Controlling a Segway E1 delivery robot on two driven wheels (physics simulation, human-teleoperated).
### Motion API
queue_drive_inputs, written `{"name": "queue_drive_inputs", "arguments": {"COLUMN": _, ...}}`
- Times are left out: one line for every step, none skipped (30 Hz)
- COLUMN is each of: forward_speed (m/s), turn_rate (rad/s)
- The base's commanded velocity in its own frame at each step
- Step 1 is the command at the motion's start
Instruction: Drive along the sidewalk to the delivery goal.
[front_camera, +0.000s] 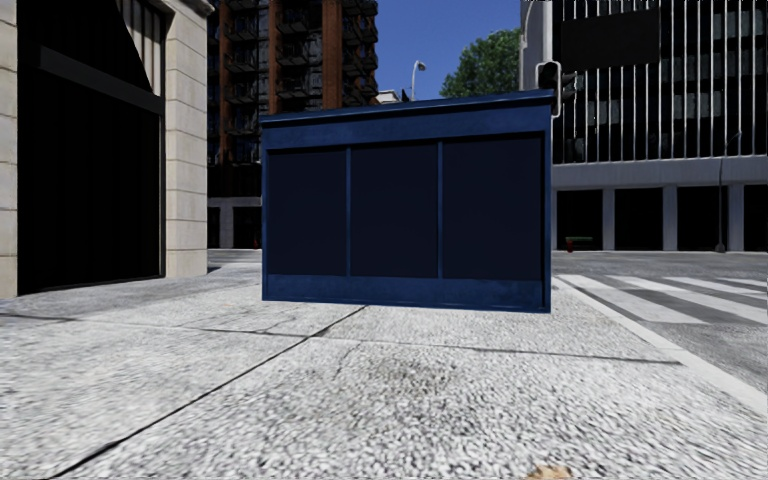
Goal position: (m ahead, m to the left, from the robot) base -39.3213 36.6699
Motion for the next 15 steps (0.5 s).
{"name": "queue_drive_inputs", "arguments": {"forward_speed": 0.74, "turn_rate": 0.62}}
{"name": "queue_drive_inputs", "arguments": {"forward_speed": 0.74, "turn_rate": 0.65}}
{"name": "queue_drive_inputs", "arguments": {"forward_speed": 0.74, "turn_rate": 0.67}}
{"name": "queue_drive_inputs", "arguments": {"forward_speed": 0.74, "turn_rate": 0.67}}
{"name": "queue_drive_inputs", "arguments": {"forward_speed": 0.74, "turn_rate": 0.68}}
{"name": "queue_drive_inputs", "arguments": {"forward_speed": 0.74, "turn_rate": 0.69}}
{"name": "queue_drive_inputs", "arguments": {"forward_speed": 0.74, "turn_rate": 0.7}}
{"name": "queue_drive_inputs", "arguments": {"forward_speed": 0.74, "turn_rate": 0.7}}
{"name": "queue_drive_inputs", "arguments": {"forward_speed": 0.74, "turn_rate": 0.71}}
{"name": "queue_drive_inputs", "arguments": {"forward_speed": 0.74, "turn_rate": 0.71}}
{"name": "queue_drive_inputs", "arguments": {"forward_speed": 0.74, "turn_rate": 0.71}}
{"name": "queue_drive_inputs", "arguments": {"forward_speed": 0.74, "turn_rate": 0.71}}
{"name": "queue_drive_inputs", "arguments": {"forward_speed": 0.74, "turn_rate": 0.72}}
{"name": "queue_drive_inputs", "arguments": {"forward_speed": 0.74, "turn_rate": 0.72}}
{"name": "queue_drive_inputs", "arguments": {"forward_speed": 0.74, "turn_rate": 0.72}}
